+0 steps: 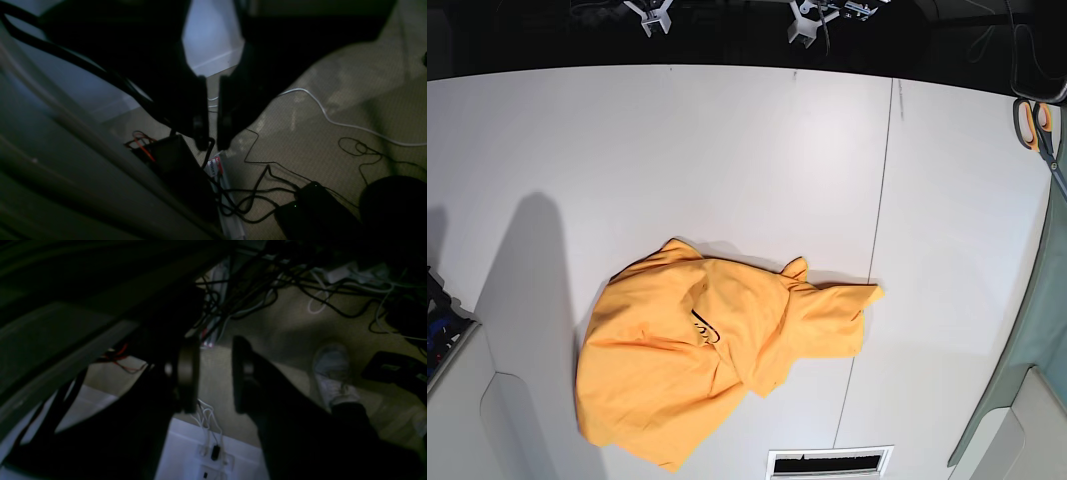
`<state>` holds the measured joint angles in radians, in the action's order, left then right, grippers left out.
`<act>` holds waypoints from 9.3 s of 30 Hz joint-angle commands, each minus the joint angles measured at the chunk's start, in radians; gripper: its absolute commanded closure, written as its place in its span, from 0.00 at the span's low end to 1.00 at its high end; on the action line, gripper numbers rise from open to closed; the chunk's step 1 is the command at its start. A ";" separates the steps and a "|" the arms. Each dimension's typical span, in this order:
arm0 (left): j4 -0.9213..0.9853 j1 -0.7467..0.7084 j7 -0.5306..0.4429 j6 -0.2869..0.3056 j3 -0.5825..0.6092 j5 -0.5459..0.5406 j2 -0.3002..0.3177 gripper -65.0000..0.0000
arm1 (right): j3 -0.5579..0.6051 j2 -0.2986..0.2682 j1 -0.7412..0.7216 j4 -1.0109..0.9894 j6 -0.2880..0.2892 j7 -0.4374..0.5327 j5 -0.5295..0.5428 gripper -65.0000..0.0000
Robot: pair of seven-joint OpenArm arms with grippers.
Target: Layout the t-shirt on the table in an organized manner, then fold the t-shirt properly
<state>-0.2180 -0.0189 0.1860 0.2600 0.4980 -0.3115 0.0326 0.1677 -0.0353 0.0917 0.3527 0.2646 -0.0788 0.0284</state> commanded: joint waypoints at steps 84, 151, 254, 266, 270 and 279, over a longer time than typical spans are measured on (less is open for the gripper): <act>-1.581 -0.348 0.365 0.414 -0.709 -0.420 0.514 0.59 | -0.296 -0.146 0.117 1.299 0.199 -0.370 0.285 0.73; -0.935 0.370 0.321 0.313 -0.347 -0.337 0.505 1.00 | -0.296 0.035 -0.410 1.455 0.301 -0.760 0.578 1.00; -1.378 0.079 0.710 0.436 -0.483 -0.655 0.630 0.63 | -0.817 -0.233 0.019 1.266 0.184 -0.578 0.451 0.55; -1.379 -0.068 0.734 0.438 -0.686 -0.763 0.629 0.62 | -0.803 -0.233 -0.016 1.024 0.181 -0.508 0.456 0.52; -1.379 -0.161 0.721 0.438 -0.703 -0.776 0.604 0.54 | -0.803 -0.232 -0.017 1.024 0.181 -0.509 0.488 0.52; -1.378 -0.172 0.531 0.410 -0.703 -0.508 0.463 0.42 | -0.802 -0.228 -0.016 1.024 0.181 -0.555 0.488 0.52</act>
<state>-1.5826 -0.2016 0.7383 0.6682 -0.1959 -0.7975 0.4786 -0.6289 -0.2470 0.0856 1.3628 0.4412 -0.6521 0.5037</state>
